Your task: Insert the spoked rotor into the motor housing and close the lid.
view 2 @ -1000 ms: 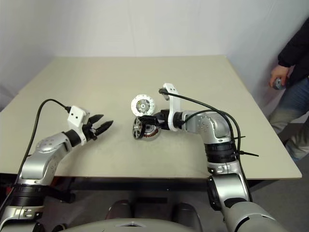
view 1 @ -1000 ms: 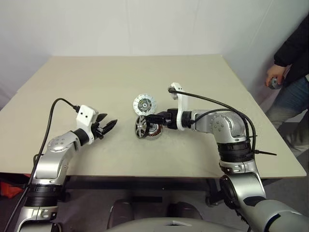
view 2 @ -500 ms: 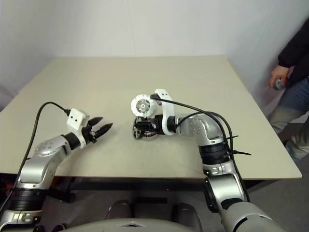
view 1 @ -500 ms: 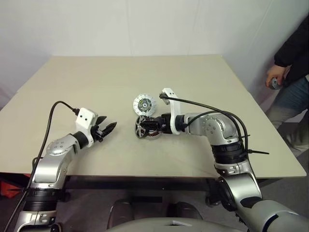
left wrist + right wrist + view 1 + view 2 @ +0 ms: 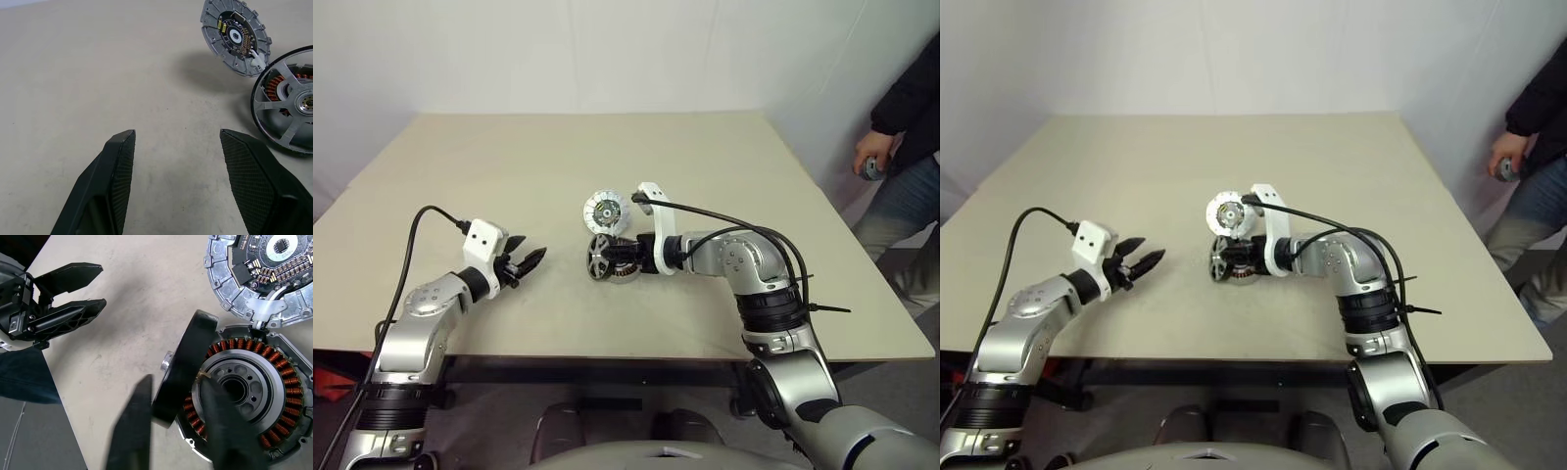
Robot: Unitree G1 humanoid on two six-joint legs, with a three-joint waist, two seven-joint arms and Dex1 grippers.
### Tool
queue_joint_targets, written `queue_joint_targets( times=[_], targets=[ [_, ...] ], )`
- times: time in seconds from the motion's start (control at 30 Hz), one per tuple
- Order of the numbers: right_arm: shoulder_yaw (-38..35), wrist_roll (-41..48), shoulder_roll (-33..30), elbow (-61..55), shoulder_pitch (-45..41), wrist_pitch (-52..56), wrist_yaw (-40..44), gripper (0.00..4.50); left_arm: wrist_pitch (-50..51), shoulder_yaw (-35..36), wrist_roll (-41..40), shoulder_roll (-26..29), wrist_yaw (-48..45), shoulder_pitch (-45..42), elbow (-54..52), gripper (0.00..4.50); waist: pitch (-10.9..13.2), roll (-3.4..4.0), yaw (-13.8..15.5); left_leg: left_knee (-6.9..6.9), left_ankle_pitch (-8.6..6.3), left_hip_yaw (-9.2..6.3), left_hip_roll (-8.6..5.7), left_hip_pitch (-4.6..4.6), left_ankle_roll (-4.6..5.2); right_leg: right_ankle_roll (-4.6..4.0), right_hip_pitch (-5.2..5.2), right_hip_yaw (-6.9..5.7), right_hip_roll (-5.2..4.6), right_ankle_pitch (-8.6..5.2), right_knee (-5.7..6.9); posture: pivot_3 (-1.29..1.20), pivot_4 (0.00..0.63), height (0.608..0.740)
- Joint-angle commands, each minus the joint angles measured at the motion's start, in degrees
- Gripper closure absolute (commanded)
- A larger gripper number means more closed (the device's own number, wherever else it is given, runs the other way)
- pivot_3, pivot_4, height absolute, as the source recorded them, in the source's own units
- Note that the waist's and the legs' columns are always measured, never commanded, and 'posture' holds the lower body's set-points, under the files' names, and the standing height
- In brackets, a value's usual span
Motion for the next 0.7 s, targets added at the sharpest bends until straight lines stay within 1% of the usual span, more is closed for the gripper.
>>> queue_joint_targets(
  times=[0.03, 0.07, 0.33, 0.5, 0.6, 0.7],
  targets=[
    [-1.1, 0.3, -0.1, -0.8, -1.9, 0.0, -0.2, 4.17, -0.7, 1.1, -0.1, 0.4, 0.2, -0.7, -2.1, 1.61, 0.0, 0.0, 0.0, 0.0, 0.0, 0.0, -0.01, 0.01, 0.0, 0.0, 0.0, 0.0, 0.0, 0.0, 0.0, 0.0, 0.0, 0.74],
    [-1.2, 0.3, -0.1, -0.8, -1.9, 0.1, -0.2, 4.24, -0.7, 1.0, -0.1, 0.4, 0.2, -0.8, -2.0, 1.61, 0.0, 0.0, 0.1, 0.0, 0.0, -0.01, 0.0, 0.01, 0.0, 0.0, 0.02, 0.0, 0.0, 0.0, 0.01, 0.0, 0.0, 0.74],
    [-3.2, 1.4, 0.2, -0.6, -2.3, 0.8, -0.1, 4.24, -0.8, 0.7, 0.0, 0.3, 0.2, -1.4, -1.6, 1.61, 0.0, 0.0, 0.1, 0.02, 0.01, -0.01, -0.01, 0.07, -0.02, 0.01, 0.1, 0.01, -0.01, 0.0, 0.01, 0.0, 0.0, 0.74],
    [-12.1, 6.5, 4.0, 2.1, -5.1, 6.7, -0.6, 4.24, -0.8, 0.6, -0.1, 0.2, 0.2, -1.4, -1.6, 1.61, 0.0, 0.0, 0.0, 0.02, 0.01, -0.02, -0.01, 0.06, -0.02, 0.0, 0.07, 0.01, 0.0, 0.0, 0.03, 0.0, 0.0, 0.74],
    [-18.4, 7.2, 6.4, 5.7, -7.1, 10.5, -2.6, 4.24, -0.9, 0.6, 0.0, 0.2, 0.1, -1.6, -1.4, 1.61, 0.0, 0.0, 0.0, 0.01, 0.01, -0.02, 0.0, 0.09, -0.02, 0.0, 0.07, 0.01, 0.0, 0.0, 0.06, 0.0, 0.0, 0.74],
    [-22.0, 6.6, 7.4, 8.1, -7.9, 12.9, -4.0, 4.24, -0.8, 0.5, 0.0, 0.1, 0.1, -1.6, -1.4, 1.61, 0.0, 0.0, 0.0, 0.01, 0.01, -0.02, -0.01, 0.09, -0.02, -0.01, 0.08, 0.02, 0.0, 0.01, 0.05, 0.0, 0.0, 0.74]
  ],
)
